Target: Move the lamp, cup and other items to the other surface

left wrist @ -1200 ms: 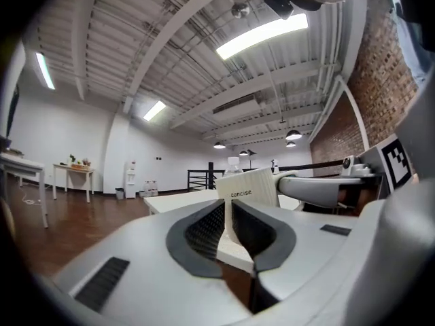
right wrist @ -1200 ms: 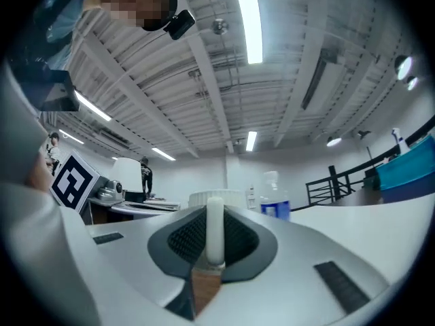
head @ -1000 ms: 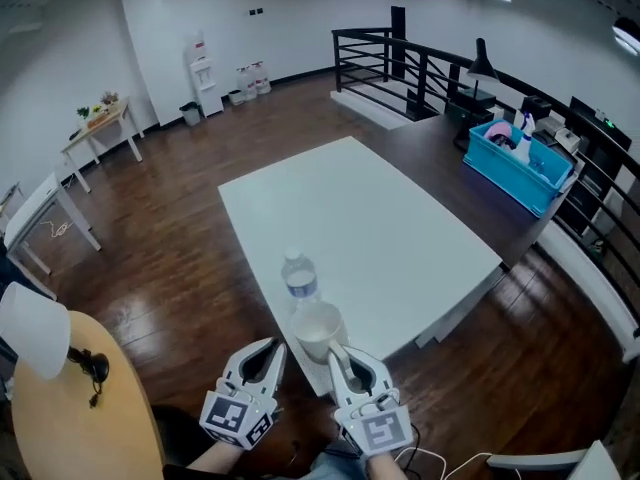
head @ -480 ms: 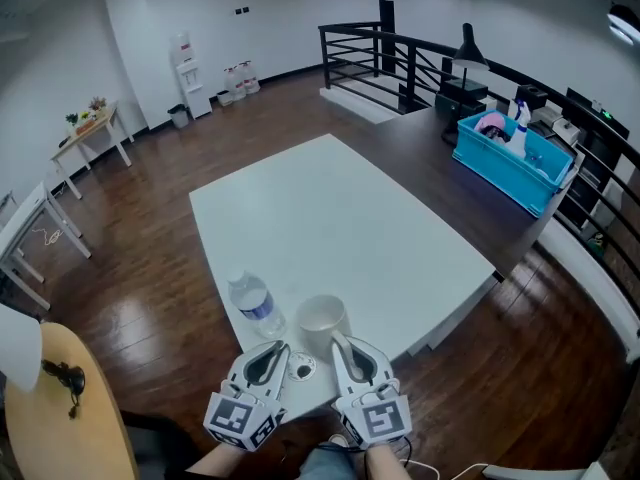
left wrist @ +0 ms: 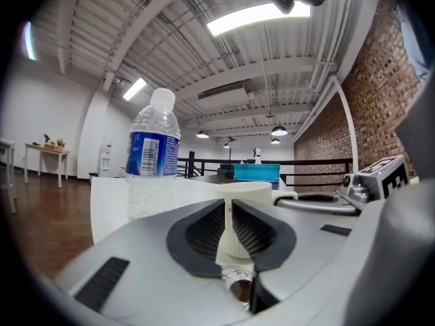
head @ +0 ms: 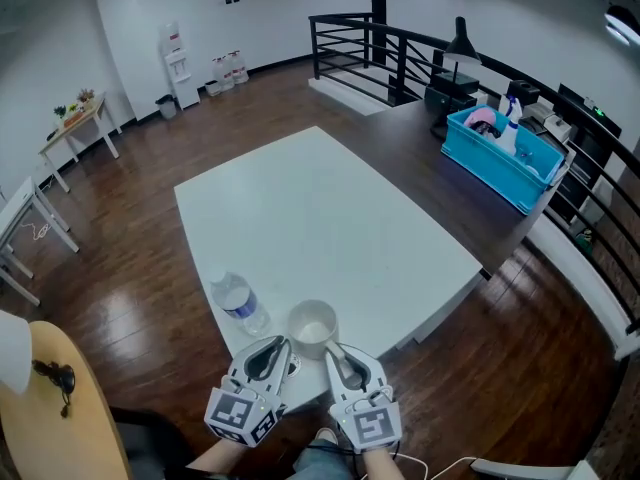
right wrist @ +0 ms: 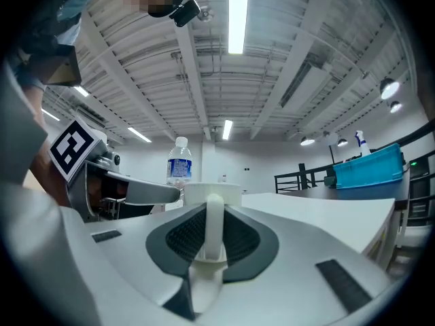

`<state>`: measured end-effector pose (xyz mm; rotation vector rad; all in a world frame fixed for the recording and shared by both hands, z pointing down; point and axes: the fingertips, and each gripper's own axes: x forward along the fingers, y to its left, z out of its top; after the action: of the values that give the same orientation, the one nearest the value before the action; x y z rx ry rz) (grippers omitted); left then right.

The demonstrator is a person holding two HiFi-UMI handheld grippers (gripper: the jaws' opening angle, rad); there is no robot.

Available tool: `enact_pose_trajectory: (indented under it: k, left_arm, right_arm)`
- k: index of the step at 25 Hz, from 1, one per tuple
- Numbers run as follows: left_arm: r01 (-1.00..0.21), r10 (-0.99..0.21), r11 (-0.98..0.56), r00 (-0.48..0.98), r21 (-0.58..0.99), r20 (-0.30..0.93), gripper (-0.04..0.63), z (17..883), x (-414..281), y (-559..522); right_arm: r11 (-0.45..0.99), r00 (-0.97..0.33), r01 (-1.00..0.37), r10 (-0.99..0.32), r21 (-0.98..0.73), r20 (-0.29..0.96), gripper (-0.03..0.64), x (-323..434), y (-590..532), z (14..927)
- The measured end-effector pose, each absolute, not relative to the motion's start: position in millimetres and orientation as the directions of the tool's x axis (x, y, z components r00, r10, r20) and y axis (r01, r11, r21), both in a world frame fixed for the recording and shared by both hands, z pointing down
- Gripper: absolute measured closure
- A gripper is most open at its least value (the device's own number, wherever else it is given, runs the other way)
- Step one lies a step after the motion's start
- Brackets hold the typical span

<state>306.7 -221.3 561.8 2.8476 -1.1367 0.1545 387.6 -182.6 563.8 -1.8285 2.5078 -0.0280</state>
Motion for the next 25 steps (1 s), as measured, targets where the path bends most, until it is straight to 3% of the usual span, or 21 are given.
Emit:
enact_pose_trajectory:
  k: [8, 9, 11, 18, 25]
  left_arm:
    - [-0.674, -0.665, -0.737, 0.737, 0.051, 0.122, 0.551, 561.9, 313.5, -209.3]
    - [-0.672, -0.663, -0.739, 0.738, 0.051, 0.122, 0.551, 561.5, 313.5, -207.9]
    - [-0.671, -0.662, -0.739, 0.739, 0.054, 0.12, 0.551, 560.4, 312.7, -206.1]
    - [-0.677, -0.669, -0.733, 0.735, 0.068, 0.113, 0.551, 540.5, 301.6, -201.1]
    - [-0.722, -0.72, -0.69, 0.692, 0.056, 0.054, 0.581, 467.6, 238.5, -203.8]
  right_arm:
    - [0.287, -0.288, -0.957, -0.956, -0.03, 0.059, 0.559, 392.3, -178.3, 581.1]
    - [0.282, -0.285, -0.958, -0.956, -0.044, 0.065, 0.535, 394.6, -177.8, 582.3]
    - [0.274, -0.279, -0.959, -0.958, -0.066, 0.073, 0.399, 399.3, -175.8, 580.7]
    - [0.284, -0.283, -0.959, -0.958, 0.008, 0.046, 0.4, 386.0, -166.8, 527.5]
    - [0.483, -0.483, -0.875, -0.875, -0.027, 0.013, 0.449, 279.8, -166.8, 444.4]
